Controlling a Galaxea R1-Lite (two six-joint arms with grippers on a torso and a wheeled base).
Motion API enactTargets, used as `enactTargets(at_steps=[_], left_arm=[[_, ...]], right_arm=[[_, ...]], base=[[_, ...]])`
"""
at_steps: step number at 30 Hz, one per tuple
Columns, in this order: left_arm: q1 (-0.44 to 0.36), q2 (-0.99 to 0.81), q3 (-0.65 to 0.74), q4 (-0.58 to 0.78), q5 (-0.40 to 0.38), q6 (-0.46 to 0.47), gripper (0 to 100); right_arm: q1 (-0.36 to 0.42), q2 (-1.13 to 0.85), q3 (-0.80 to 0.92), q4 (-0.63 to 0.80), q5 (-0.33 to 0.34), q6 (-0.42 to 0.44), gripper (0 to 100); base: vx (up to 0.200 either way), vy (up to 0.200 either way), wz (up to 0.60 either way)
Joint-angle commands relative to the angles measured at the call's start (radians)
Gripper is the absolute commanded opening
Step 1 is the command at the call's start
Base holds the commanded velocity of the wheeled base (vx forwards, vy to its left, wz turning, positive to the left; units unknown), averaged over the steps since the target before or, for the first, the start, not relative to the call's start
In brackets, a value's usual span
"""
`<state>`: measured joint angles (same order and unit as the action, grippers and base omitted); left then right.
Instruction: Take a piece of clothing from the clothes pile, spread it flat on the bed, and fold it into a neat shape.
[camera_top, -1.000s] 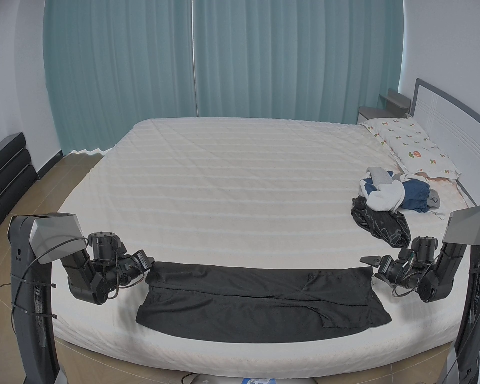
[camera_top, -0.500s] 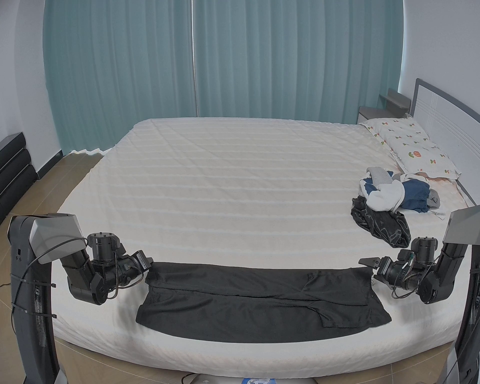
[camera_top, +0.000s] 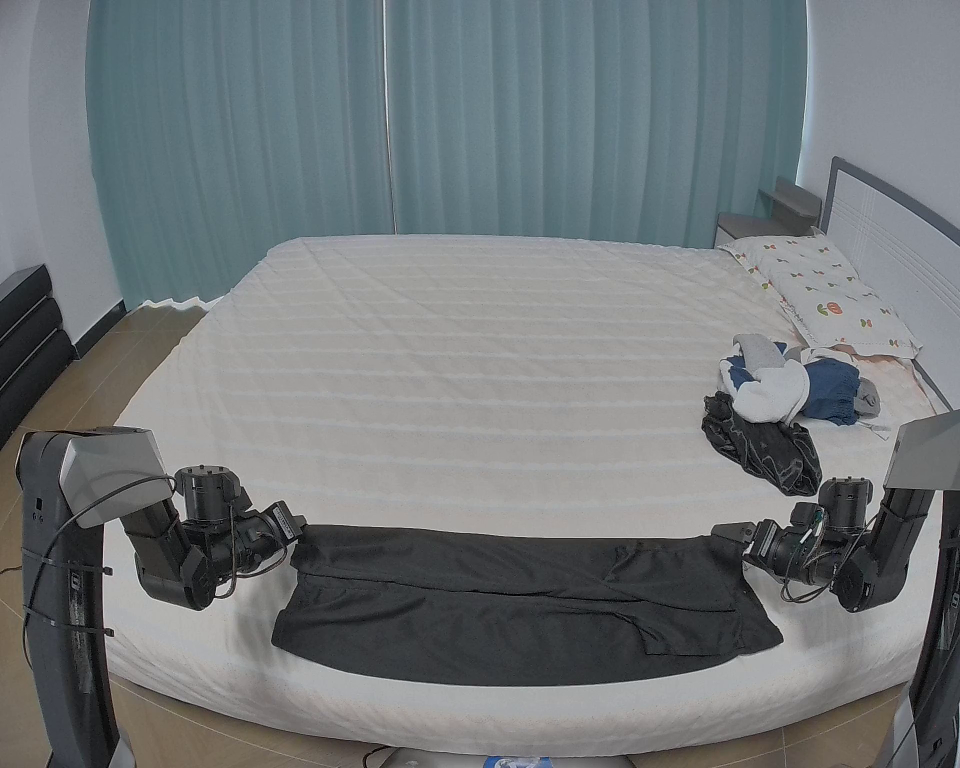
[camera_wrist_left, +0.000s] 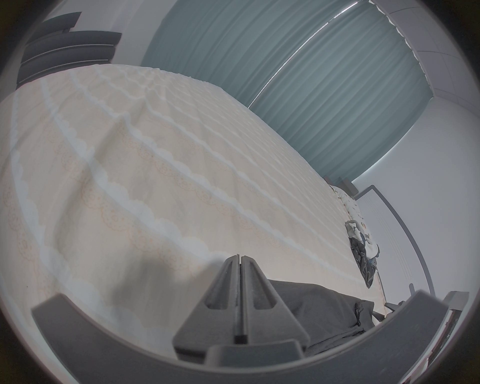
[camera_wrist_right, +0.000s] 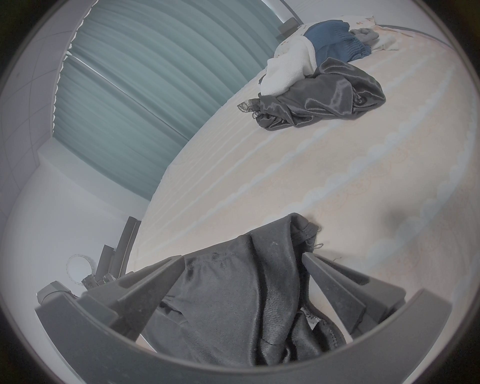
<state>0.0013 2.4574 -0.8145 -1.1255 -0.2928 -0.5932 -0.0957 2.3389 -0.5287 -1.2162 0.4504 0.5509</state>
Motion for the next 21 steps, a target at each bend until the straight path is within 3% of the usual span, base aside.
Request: enactTargets(at_steps=[1, 14, 15, 21], left_arm=[[0.0, 0.0, 0.0, 0.0, 0.0, -0.002, 0], [0.0, 0.002, 0.0, 0.0, 0.0, -0.002, 0], [0.0, 0.0, 0.0, 0.0, 0.0, -0.002, 0], [0.0, 0.002, -0.002, 0.0, 0.0, -0.002, 0]], right_arm=[[0.004, 0.025, -0.01, 0.0, 0.001, -0.003, 100], [0.004, 0.066, -0.073, 0.001, -0.003, -0.005, 100], [0.001, 0.065, -0.073, 0.001, -0.006, -0.005, 0], [-0.002, 0.063, -0.074, 0.001, -0.016, -0.005, 0]], base=[[0.0, 0.0, 0.0], [0.0, 0.0, 0.0], [0.0, 0.0, 0.0], [0.0, 0.0, 0.0]])
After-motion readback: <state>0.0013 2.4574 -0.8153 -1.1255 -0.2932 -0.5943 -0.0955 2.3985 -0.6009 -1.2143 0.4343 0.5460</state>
